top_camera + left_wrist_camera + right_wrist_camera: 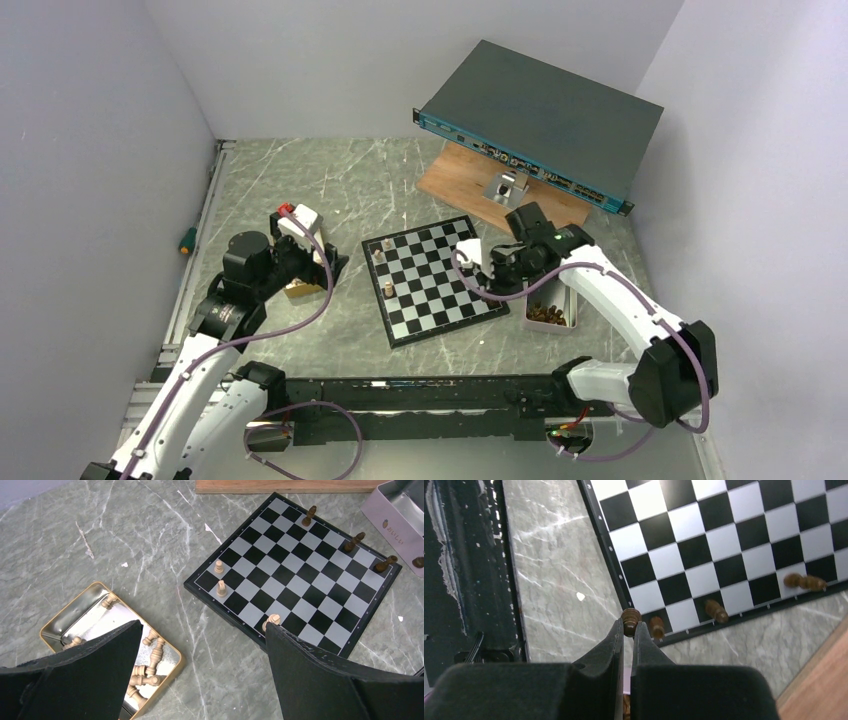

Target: Set up the chess pieces on the board

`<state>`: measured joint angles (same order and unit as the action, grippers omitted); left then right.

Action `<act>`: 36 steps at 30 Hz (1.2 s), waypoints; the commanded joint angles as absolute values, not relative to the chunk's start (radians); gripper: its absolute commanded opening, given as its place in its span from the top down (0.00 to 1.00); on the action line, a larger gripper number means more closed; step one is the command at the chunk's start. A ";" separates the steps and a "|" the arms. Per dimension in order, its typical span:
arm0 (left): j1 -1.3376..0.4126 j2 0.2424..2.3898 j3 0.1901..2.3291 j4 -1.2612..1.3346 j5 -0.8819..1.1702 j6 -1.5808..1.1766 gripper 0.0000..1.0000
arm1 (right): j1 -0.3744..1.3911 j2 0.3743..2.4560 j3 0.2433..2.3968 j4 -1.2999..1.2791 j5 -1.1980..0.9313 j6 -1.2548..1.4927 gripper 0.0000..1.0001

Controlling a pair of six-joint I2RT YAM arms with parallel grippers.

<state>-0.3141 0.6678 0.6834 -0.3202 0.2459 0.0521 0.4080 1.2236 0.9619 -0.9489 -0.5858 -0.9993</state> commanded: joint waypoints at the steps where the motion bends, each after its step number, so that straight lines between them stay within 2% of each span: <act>1: -0.304 0.671 0.695 -0.298 0.241 0.066 0.01 | 0.484 1.255 0.976 -0.875 -0.561 -0.943 1.00; 9: -0.292 0.681 0.696 -0.298 0.241 0.067 0.01 | 0.555 1.308 0.947 -0.809 -0.515 -0.922 1.00; 36: -0.282 0.685 0.696 -0.299 0.248 0.066 0.01 | 0.585 1.347 0.842 -0.692 -0.361 -0.897 1.00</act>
